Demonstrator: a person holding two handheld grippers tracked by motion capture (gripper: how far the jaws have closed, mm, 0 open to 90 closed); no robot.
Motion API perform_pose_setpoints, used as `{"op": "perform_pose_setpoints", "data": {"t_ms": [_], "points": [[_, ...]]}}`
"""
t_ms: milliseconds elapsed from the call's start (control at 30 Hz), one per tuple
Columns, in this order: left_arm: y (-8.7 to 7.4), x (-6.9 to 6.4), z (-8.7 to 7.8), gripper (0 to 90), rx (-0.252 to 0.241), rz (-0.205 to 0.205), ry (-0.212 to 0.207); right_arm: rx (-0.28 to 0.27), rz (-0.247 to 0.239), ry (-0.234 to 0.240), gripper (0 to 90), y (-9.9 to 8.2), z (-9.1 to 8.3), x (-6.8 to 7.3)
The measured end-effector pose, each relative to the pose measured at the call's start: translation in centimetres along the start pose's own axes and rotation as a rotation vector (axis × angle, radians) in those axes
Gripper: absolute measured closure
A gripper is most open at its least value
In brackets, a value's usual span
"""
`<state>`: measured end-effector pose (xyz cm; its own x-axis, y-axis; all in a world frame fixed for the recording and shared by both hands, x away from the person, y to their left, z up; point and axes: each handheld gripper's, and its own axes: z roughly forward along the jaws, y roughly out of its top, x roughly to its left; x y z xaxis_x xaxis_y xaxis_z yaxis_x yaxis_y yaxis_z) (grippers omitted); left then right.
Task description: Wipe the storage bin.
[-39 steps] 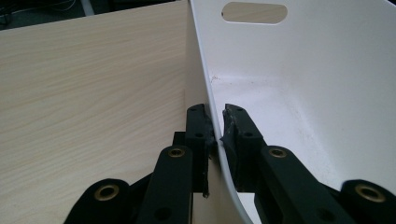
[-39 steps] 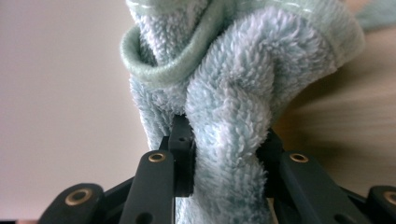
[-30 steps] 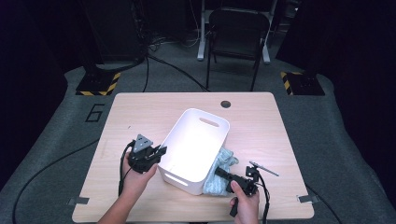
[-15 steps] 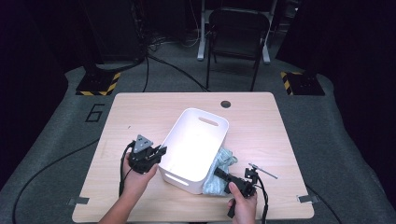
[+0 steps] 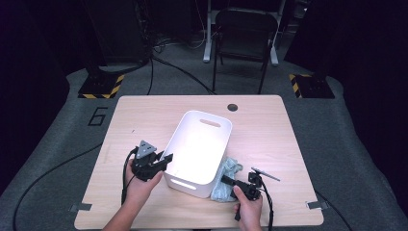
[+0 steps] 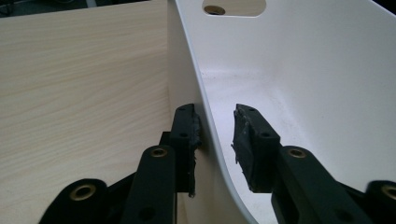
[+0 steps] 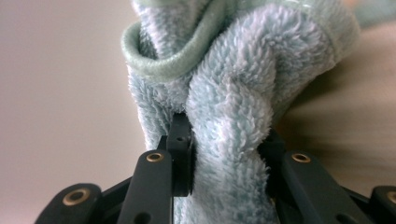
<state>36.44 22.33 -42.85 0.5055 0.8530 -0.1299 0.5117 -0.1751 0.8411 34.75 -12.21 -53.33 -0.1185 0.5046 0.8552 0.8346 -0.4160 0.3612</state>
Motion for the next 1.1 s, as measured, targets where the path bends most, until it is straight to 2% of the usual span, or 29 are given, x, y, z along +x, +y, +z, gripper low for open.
{"op": "perform_pose_setpoints", "data": {"t_ms": [33,67,167,267,300,367,400,433,467,500,533,567,600,633,700,733,767,800,833,900,933,1033,1100], "points": [[0.0,0.1,0.0,67.0,0.001,-0.009,-0.007,0.000,0.000,0.000,66.9,0.0,0.0,0.0],[-0.1,0.1,0.0,65.5,-0.003,-0.016,-0.015,0.002,-0.024,-0.009,67.0,0.0,0.1,-0.4],[-0.1,0.3,0.0,60.9,0.006,-0.025,-0.034,0.015,0.008,0.001,66.8,0.1,0.2,-0.3],[-0.1,0.4,0.1,58.1,0.009,-0.024,-0.044,0.010,0.016,-0.003,65.1,0.0,0.1,-0.4],[-0.1,0.3,0.1,56.7,0.016,-0.025,-0.050,0.005,0.014,0.006,64.8,-0.1,-0.1,-0.5],[-0.1,0.3,0.1,56.0,0.016,-0.018,-0.050,0.009,0.000,-0.008,64.7,-0.1,-0.2,-0.5],[-0.1,0.3,0.1,55.3,0.017,-0.015,-0.050,0.017,0.031,0.011,64.6,-0.2,-0.3,-0.3],[0.0,0.3,0.2,54.6,0.022,-0.015,-0.055,0.009,0.003,0.024,64.6,-0.3,-0.5,-0.2],[-0.1,0.2,0.2,54.6,0.015,-0.018,-0.050,0.009,0.003,0.024,64.6,-0.3,-0.5,-0.2],[0.0,0.1,0.3,53.8,0.023,-0.010,-0.054,0.005,0.011,0.054,64.8,-0.4,-1.0,0.3],[0.0,0.0,0.3,53.8,0.022,-0.015,-0.053,0.005,0.011,0.054,64.8,-0.4,-1.0,0.3],[0.0,-0.1,0.4,53.2,0.024,-0.010,-0.056,0.012,0.037,0.064,64.8,-0.4,-1.3,0.6],[0.1,-0.2,0.5,52.3,0.026,-0.006,-0.059,-0.017,0.014,0.088,64.8,-0.4,-1.5,0.8],[0.1,-0.2,0.5,51.5,0.025,-0.006,-0.059,-0.027,0.005,0.122,64.7,-0.4,-1.9,1.3],[0.2,-0.5,0.7,50.3,0.025,-0.006,-0.064,-0.031,0.004,0.161,64.5,-0.1,-2.9,2.4],[0.2,-0.5,0.8,49.9,0.023,-0.004,-0.069,-0.032,0.010,0.175,64.6,0.0,-3.4,3.1],[0.2,-0.6,0.9,49.6,0.025,-0.006,-0.068,-0.049,-0.022,0.187,64.6,0.1,-3.8,3.5],[0.2,-0.7,0.9,49.4,0.022,-0.008,-0.065,-0.055,-0.028,0.197,64.8,0.1,-4.2,4.1],[0.2,-0.8,1.0,49.4,0.024,-0.005,-0.069,-0.073,-0.054,0.203,65.5,0.1,-4.6,4.7],[0.3,-0.8,1.0,49.5,0.026,-0.006,-0.067,-0.074,-0.048,0.200,65.7,0.0,-4.7,4.9],[0.3,-0.9,1.0,49.6,0.027,-0.006,-0.067,-0.087,-0.073,0.196,65.7,-0.1,-4.6,4.8],[0.3,-1.0,0.9,51.1,0.030,-0.011,-0.061,-0.097,-0.045,0.206,65.6,-0.4,-4.2,4.4],[0.3,-1.1,0.9,52.6,0.033,0.001,-0.054,-0.106,-0.042,0.203,65.7,-0.6,-4.0,4.2]]}}
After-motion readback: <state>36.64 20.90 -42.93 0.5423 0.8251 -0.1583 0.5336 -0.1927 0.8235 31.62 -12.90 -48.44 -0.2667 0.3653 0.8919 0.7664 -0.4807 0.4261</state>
